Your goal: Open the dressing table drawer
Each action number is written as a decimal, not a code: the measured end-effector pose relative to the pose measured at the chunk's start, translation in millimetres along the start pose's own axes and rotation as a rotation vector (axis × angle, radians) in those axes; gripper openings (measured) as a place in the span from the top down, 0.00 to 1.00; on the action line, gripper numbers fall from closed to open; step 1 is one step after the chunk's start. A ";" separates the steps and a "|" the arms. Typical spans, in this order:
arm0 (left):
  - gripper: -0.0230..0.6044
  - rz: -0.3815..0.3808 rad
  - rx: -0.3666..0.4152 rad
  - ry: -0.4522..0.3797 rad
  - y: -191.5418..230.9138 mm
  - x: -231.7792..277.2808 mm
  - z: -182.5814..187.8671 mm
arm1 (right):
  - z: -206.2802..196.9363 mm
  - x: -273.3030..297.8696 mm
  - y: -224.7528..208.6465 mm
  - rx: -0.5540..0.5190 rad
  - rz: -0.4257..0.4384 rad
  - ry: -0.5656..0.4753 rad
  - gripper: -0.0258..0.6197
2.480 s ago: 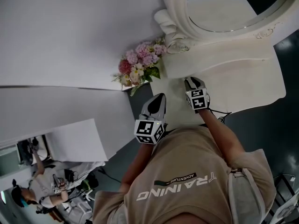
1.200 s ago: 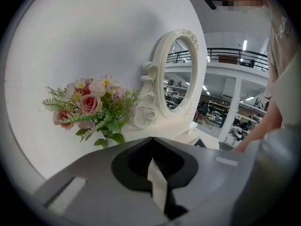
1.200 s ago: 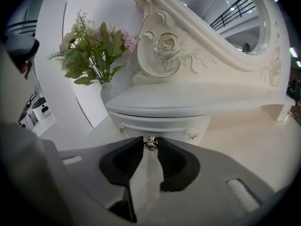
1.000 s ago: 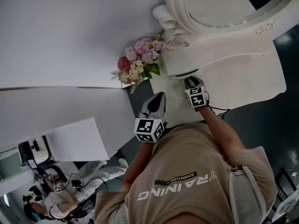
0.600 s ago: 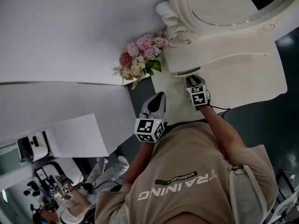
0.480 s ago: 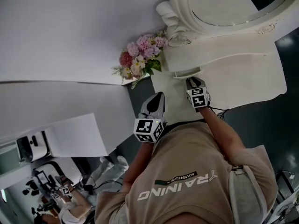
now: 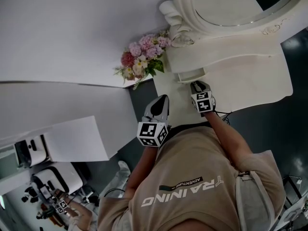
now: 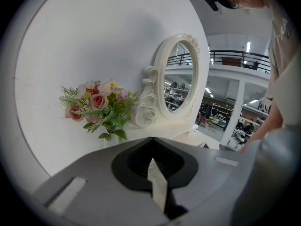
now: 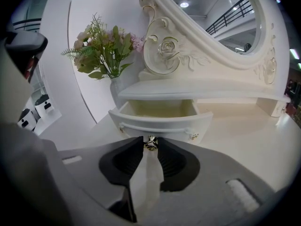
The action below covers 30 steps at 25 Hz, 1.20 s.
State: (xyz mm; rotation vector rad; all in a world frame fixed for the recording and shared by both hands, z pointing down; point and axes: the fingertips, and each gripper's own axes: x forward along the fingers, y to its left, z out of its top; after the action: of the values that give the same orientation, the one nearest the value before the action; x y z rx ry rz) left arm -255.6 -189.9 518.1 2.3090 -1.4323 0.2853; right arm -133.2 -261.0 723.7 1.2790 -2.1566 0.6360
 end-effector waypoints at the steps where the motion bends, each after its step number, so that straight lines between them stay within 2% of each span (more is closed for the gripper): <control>1: 0.93 0.000 0.000 0.001 -0.6 -0.6 -0.9 | 0.4 -0.1 0.4 0.002 0.002 -0.004 0.81; 2: 0.93 0.000 -0.001 0.001 -1.0 -1.1 -1.8 | 1.5 -0.7 1.6 0.001 0.008 -0.007 0.80; 4: 0.93 0.003 -0.003 -0.001 -1.1 -2.5 -2.9 | 1.5 -3.4 4.4 -0.008 0.028 -0.005 0.71; 12: 0.93 0.027 -0.020 -0.022 3.6 -7.1 -1.3 | -30.1 -33.8 7.3 -0.027 0.095 0.068 0.71; 13: 0.93 0.027 -0.022 -0.026 4.1 -6.1 -1.0 | -30.4 -38.9 7.1 -0.022 0.109 0.069 0.73; 16: 0.93 0.028 -0.027 -0.034 3.6 -4.8 -2.9 | -26.7 -57.5 12.1 0.004 0.175 0.053 0.96; 18: 0.93 0.029 -0.032 -0.036 2.5 -4.2 -5.9 | -21.3 -71.5 19.0 0.007 0.224 0.037 0.96; 23: 0.93 0.028 -0.027 -0.067 -5.1 -3.7 -2.4 | 15.6 -110.6 23.7 -0.002 0.264 -0.049 0.96; 26: 0.93 0.026 -0.020 -0.099 -10.9 -7.7 11.7 | 47.7 -134.7 24.3 -0.002 0.280 -0.115 0.96; 30: 0.93 0.009 -0.011 -0.150 -22.5 -17.5 39.0 | 95.9 -168.5 26.5 -0.065 0.296 -0.227 0.96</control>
State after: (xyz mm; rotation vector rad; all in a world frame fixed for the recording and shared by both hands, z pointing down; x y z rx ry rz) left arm -245.0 -184.2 471.3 2.3579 -1.5114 0.1084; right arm -110.3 -204.1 537.9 1.0493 -2.5614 0.5520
